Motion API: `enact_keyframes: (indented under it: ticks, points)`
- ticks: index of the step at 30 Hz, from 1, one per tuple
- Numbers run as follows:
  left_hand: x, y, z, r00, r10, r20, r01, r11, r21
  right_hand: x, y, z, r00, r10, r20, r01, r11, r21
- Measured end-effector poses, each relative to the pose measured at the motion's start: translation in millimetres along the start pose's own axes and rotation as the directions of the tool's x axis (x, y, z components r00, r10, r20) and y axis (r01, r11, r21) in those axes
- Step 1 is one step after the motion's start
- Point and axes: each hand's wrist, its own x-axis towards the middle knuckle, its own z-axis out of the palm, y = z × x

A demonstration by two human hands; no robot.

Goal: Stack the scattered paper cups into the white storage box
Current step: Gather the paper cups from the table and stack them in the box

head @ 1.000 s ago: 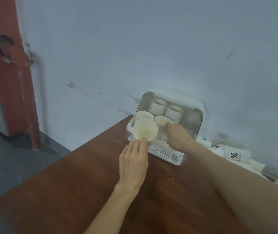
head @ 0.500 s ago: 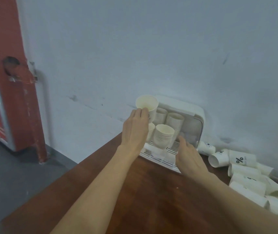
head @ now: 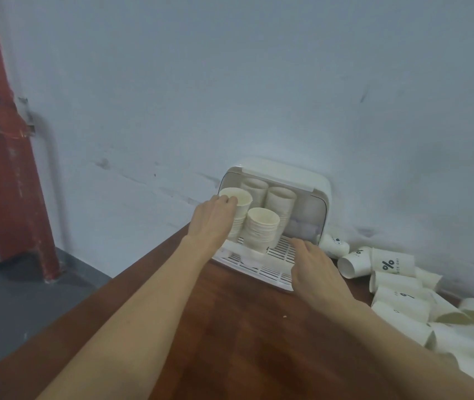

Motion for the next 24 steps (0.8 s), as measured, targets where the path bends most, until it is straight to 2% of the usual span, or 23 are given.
enact_keyframes:
  ticks: [4,7,13,19,24]
  points:
    - [-4.3,-1.8,6.4,0.99,-0.01,0.144,0.005,0.999,0.036,-10.6,3.2,-6.0,0.999,0.02,0.035,-0.019,1.0,-0.009]
    - [-7.6,-1.7,8.1,0.981,-0.026,0.193,0.023,0.999,0.022,-17.4,8.3,-10.0,0.999,0.046,0.028,-0.044,0.998,-0.049]
    - [-22.6,11.5,-5.3,0.987,-0.013,0.161,0.012,1.0,0.007,-37.1,11.9,-29.9,0.998,0.062,0.016,-0.062,0.998,0.003]
    - [-55.7,42.1,-34.8,0.991,0.094,0.096,-0.093,0.995,-0.02,-68.1,8.9,-49.8,0.992,0.123,-0.022,-0.121,0.991,0.062]
    - [-81.1,75.8,-58.4,0.962,0.261,0.083,-0.26,0.965,-0.023,-98.7,7.3,-52.3,0.985,0.168,-0.03,-0.165,0.982,0.086]
